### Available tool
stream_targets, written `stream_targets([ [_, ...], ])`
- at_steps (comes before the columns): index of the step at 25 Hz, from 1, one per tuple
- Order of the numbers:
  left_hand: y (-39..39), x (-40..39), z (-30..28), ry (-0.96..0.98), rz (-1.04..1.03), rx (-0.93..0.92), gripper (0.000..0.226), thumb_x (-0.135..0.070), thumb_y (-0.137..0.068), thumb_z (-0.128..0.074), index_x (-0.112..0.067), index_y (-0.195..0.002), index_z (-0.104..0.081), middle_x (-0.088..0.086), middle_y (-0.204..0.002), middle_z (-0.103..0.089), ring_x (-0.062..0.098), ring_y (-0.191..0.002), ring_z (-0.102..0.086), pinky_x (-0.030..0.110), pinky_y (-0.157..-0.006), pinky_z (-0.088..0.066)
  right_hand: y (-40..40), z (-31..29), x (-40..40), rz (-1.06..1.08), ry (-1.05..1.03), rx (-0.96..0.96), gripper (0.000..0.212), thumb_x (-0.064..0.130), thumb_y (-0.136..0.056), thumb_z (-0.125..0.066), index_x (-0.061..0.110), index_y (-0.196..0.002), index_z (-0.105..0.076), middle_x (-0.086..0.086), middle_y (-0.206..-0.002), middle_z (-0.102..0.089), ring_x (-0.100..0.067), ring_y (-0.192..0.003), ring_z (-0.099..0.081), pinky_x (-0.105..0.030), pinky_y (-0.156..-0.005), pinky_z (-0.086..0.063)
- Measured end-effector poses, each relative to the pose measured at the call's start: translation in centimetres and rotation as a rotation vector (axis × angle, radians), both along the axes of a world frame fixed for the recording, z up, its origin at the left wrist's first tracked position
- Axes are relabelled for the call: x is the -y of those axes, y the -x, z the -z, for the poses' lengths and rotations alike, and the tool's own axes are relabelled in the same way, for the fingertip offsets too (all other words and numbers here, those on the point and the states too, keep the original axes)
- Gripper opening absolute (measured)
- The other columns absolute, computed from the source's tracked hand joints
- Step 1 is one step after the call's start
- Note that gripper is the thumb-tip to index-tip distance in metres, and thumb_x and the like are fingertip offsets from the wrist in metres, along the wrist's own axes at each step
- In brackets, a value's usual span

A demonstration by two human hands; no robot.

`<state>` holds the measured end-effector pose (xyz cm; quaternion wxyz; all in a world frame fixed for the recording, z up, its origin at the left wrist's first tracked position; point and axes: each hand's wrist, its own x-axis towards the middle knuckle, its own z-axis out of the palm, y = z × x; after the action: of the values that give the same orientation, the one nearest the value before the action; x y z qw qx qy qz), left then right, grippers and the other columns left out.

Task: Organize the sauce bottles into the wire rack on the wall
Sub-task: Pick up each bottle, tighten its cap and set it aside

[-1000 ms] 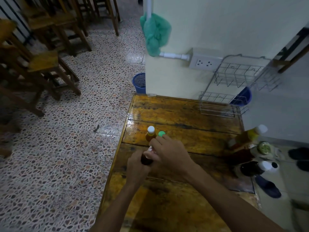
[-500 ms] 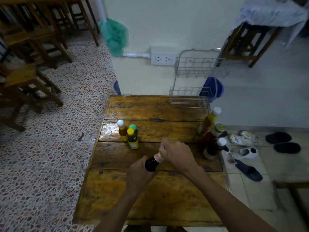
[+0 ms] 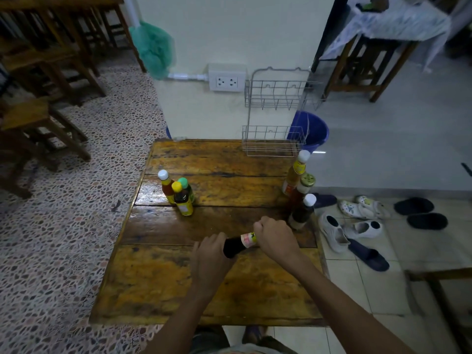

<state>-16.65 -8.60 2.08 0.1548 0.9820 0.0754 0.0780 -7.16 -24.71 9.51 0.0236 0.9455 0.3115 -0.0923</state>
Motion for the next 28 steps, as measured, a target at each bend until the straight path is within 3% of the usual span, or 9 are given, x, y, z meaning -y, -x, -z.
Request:
stream_targets([
  [3,-0.4,0.3,-0.1,0.222,-0.004,-0.041,0.035,-0.051,-0.074,-0.072,-0.023,-0.081,-0.055,-0.006,-0.070,-0.058,0.014,-0.060,-0.057,0.033,-0.052,-0.042,-0.1,-0.8,1.2,0.131,-0.307,-0.005,0.040,0.050,-0.105,-0.035,0.017,-0.093,-0.054,0.001,-0.072,-0.056,-0.017,-0.055,-0.052,-0.031,-0.042,-0.036],
  [5,-1.0,-0.2,-0.3,0.495,0.025,-0.138,0.036,-0.054,-0.073,-0.066,-0.022,-0.085,-0.055,-0.005,-0.072,-0.060,0.010,-0.060,-0.057,0.036,-0.051,-0.044,-0.2,-1.6,2.3,0.004,-0.438,0.024,0.046,0.061,-0.101,-0.031,0.023,-0.086,-0.050,0.006,-0.071,-0.053,-0.011,-0.058,-0.049,-0.032,-0.045,-0.040],
  [7,-1.2,-0.6,-0.8,0.582,0.095,-0.179,0.033,-0.051,-0.071,-0.071,-0.026,-0.086,-0.056,-0.007,-0.073,-0.060,0.009,-0.061,-0.057,0.034,-0.052,-0.044,-0.5,-2.0,3.6,-0.187,-0.449,0.170,0.043,0.059,-0.100,-0.037,0.022,-0.083,-0.052,0.007,-0.074,-0.048,-0.007,-0.063,-0.042,-0.029,-0.043,-0.035],
  [10,-1.6,-0.3,-1.7,0.507,0.148,-0.209,0.036,-0.042,-0.073,-0.078,-0.034,-0.075,-0.043,-0.009,-0.069,-0.053,0.007,-0.057,-0.050,0.030,-0.051,-0.034,-1.4,-1.4,4.6,-0.253,-0.409,0.275,0.038,0.049,-0.098,-0.047,0.020,-0.075,-0.056,0.006,-0.069,-0.050,-0.009,-0.062,-0.042,-0.029,-0.040,-0.031],
  [17,-1.0,1.7,-2.2,0.206,0.016,-0.120,0.037,-0.047,-0.077,-0.075,-0.030,-0.080,-0.042,-0.015,-0.067,-0.044,0.009,-0.062,-0.046,0.029,-0.054,-0.030,-0.7,0.0,4.4,0.032,-0.440,0.083,0.044,0.046,-0.095,-0.037,0.023,-0.059,-0.052,0.007,-0.053,-0.048,-0.008,-0.045,-0.041,-0.027,-0.043,-0.030],
  [22,-0.9,2.5,-1.5,0.040,-0.035,-0.131,0.039,-0.051,-0.068,-0.082,-0.028,-0.079,-0.052,-0.009,-0.070,-0.062,0.017,-0.065,-0.061,0.031,-0.060,-0.034,-0.7,-0.1,4.0,0.264,-0.217,-0.160,0.053,0.050,-0.104,-0.019,0.019,-0.085,-0.058,-0.002,-0.076,-0.056,-0.026,-0.076,-0.058,-0.037,-0.072,-0.047],
  [24,-0.9,2.8,-1.5,0.018,-0.056,-0.122,0.039,-0.054,-0.071,-0.081,-0.026,-0.083,-0.056,-0.009,-0.074,-0.064,0.016,-0.068,-0.062,0.031,-0.061,-0.034,-0.6,-0.4,4.0,0.252,-0.204,-0.172,0.052,0.050,-0.103,-0.019,0.019,-0.091,-0.060,-0.001,-0.079,-0.056,-0.024,-0.075,-0.055,-0.036,-0.068,-0.045],
  [26,-1.1,2.7,-1.7,0.060,-0.069,-0.116,0.039,-0.058,-0.076,-0.075,-0.026,-0.086,-0.055,-0.010,-0.077,-0.061,0.016,-0.071,-0.060,0.032,-0.062,-0.035,-0.3,-0.3,4.0,0.133,-0.211,-0.046,0.058,0.051,-0.101,-0.014,0.020,-0.099,-0.063,0.003,-0.077,-0.056,-0.016,-0.065,-0.050,-0.029,-0.055,-0.039],
  [28,-1.6,2.3,-1.8,0.161,-0.036,-0.132,0.038,-0.056,-0.080,-0.071,-0.027,-0.085,-0.047,-0.013,-0.074,-0.051,0.016,-0.070,-0.055,0.033,-0.062,-0.033,-0.3,-0.5,4.2,0.088,-0.284,0.065,0.066,0.061,-0.099,-0.009,0.022,-0.082,-0.060,0.007,-0.068,-0.054,-0.009,-0.054,-0.047,-0.023,-0.045,-0.031],
])
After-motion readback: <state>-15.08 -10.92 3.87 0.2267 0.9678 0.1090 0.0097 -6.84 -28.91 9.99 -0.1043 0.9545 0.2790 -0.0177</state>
